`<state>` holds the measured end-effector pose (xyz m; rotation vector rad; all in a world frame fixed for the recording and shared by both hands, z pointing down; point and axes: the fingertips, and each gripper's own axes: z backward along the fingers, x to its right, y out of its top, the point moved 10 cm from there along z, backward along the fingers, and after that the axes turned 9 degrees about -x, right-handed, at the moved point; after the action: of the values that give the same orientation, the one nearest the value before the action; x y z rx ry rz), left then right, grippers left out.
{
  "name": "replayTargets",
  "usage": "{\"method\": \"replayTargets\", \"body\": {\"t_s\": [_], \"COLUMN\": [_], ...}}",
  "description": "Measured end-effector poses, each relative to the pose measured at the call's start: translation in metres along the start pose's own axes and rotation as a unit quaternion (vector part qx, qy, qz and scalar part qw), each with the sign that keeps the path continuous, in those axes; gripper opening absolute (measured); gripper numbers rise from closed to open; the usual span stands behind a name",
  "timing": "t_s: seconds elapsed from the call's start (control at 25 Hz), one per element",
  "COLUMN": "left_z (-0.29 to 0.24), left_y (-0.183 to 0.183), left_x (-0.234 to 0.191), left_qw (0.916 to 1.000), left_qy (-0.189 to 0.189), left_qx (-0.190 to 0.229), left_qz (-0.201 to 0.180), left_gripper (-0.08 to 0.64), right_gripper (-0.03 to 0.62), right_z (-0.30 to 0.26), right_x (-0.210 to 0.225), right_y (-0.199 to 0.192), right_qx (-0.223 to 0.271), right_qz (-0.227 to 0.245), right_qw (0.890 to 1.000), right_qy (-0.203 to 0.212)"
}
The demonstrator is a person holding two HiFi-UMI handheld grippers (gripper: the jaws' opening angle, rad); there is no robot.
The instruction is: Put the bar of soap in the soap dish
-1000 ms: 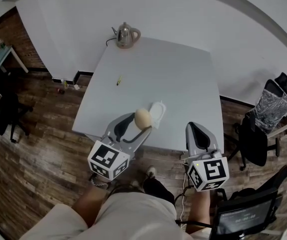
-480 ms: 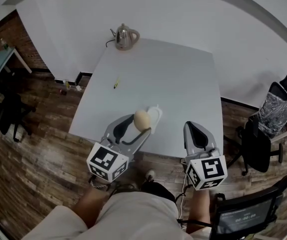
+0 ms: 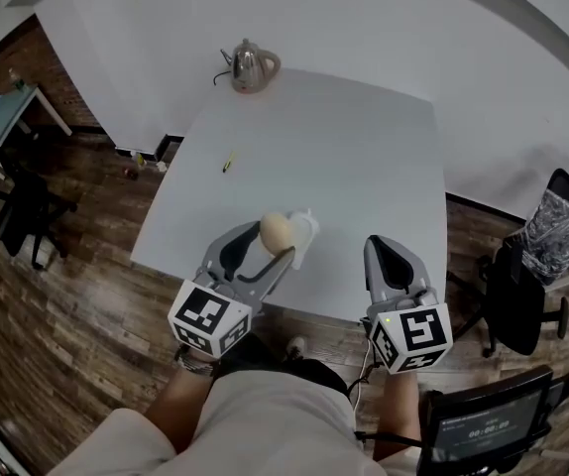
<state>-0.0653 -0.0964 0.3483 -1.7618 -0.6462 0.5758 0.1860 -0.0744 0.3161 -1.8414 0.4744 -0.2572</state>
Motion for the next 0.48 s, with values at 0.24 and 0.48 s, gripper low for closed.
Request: {"method": "replayTargets", "body": {"t_s": [0.24,0.48], "left_z": [-0.007,-0.020], "left_y": [-0.005,-0.006], "left_x": [-0.005,-0.011], "left_qw": [1.0000,0.9997], "left_qy": [-0.004,-0.015], "left_qx": [-0.007,-0.017], "left_qz": [0.005,0.006], "left_gripper": [0.271,0.271], "right_gripper": [0.002,0.002], "right_z": [-0.009,-0.015], "right_x": [0.001,0.009], "right_y": [-0.002,-0.006], "right_qx": [-0.006,-0.014], "right_qz": [-0.001,-0.010], "right_qw": [1.000,1.000], "right_qy": [0.003,-0.008]}}
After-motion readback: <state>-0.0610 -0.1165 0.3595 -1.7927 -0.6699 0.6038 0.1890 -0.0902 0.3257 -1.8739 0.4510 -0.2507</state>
